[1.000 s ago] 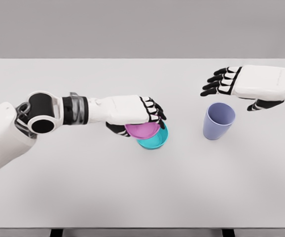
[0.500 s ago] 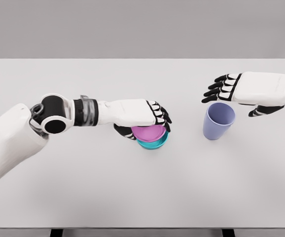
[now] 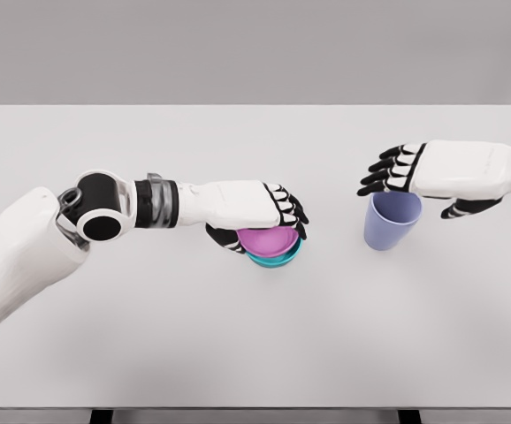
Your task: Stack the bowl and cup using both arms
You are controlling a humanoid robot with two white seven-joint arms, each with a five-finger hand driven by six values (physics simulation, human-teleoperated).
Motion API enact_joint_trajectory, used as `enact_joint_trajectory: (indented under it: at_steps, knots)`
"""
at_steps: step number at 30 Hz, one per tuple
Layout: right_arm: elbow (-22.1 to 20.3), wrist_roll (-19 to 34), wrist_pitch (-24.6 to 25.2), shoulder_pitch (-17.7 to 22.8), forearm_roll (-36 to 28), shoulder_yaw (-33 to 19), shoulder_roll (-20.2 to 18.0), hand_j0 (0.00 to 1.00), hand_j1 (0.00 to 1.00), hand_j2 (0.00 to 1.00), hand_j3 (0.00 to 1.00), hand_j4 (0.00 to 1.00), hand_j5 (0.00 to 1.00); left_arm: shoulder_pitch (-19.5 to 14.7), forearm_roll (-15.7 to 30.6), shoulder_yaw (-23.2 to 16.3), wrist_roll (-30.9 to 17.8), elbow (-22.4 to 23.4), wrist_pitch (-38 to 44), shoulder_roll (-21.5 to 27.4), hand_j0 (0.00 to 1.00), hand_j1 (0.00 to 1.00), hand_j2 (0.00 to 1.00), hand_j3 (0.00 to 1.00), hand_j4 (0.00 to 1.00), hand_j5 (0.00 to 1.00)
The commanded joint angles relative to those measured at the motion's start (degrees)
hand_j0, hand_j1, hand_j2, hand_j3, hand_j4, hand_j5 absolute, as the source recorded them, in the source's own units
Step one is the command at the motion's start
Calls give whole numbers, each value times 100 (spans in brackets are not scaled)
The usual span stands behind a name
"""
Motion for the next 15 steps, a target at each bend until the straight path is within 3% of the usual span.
enact_joint_trajectory:
  at_steps: [1,13,15]
  knots:
    - [0,-3,16,-9,-27,30,15,100,100,100,100,100,100,-9,26,3,5,-1,5,6,76,76,76,76,76,76]
    - [79,-3,16,-26,96,180,59,100,100,100,100,100,100,0,35,3,5,87,5,-3,78,78,78,78,78,78]
    - [263,-3,16,-79,131,215,112,100,100,100,100,100,100,-9,26,3,5,87,5,6,95,95,95,95,95,95]
